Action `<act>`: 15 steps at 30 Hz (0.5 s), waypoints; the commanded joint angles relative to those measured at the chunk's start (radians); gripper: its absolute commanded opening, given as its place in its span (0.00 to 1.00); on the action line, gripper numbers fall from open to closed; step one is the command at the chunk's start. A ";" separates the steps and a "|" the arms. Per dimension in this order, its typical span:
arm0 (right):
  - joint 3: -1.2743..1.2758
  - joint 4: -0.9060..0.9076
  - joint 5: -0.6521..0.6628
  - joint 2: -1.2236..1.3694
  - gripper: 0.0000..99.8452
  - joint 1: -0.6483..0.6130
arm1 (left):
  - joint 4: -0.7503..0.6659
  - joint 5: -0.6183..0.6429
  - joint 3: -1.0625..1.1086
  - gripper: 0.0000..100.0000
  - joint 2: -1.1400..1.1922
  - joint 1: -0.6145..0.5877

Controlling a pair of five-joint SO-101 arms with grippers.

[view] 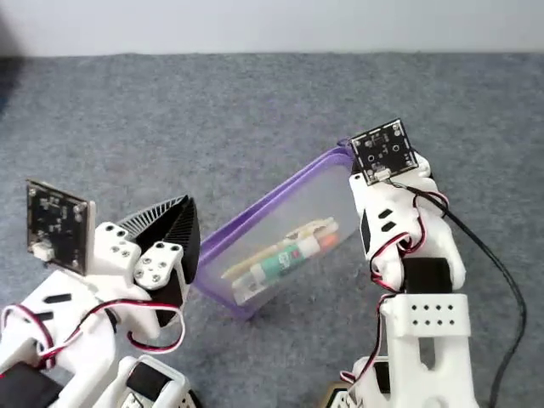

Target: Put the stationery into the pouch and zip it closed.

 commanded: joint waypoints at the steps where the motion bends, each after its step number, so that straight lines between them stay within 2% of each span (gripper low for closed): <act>1: -0.037 -0.028 0.002 -0.073 0.01 -0.068 | -0.008 -0.012 -0.031 0.01 0.005 -0.006; 6: -0.035 0.004 0.008 -0.202 0.01 -0.200 | -0.014 -0.014 -0.002 0.03 0.011 -0.006; 12: -0.037 0.101 0.009 -0.343 0.01 -0.291 | -0.006 -0.009 0.050 0.23 0.003 -0.009; 15: -0.037 0.139 0.009 -0.386 0.01 -0.295 | -0.012 -0.008 0.039 0.26 0.006 -0.006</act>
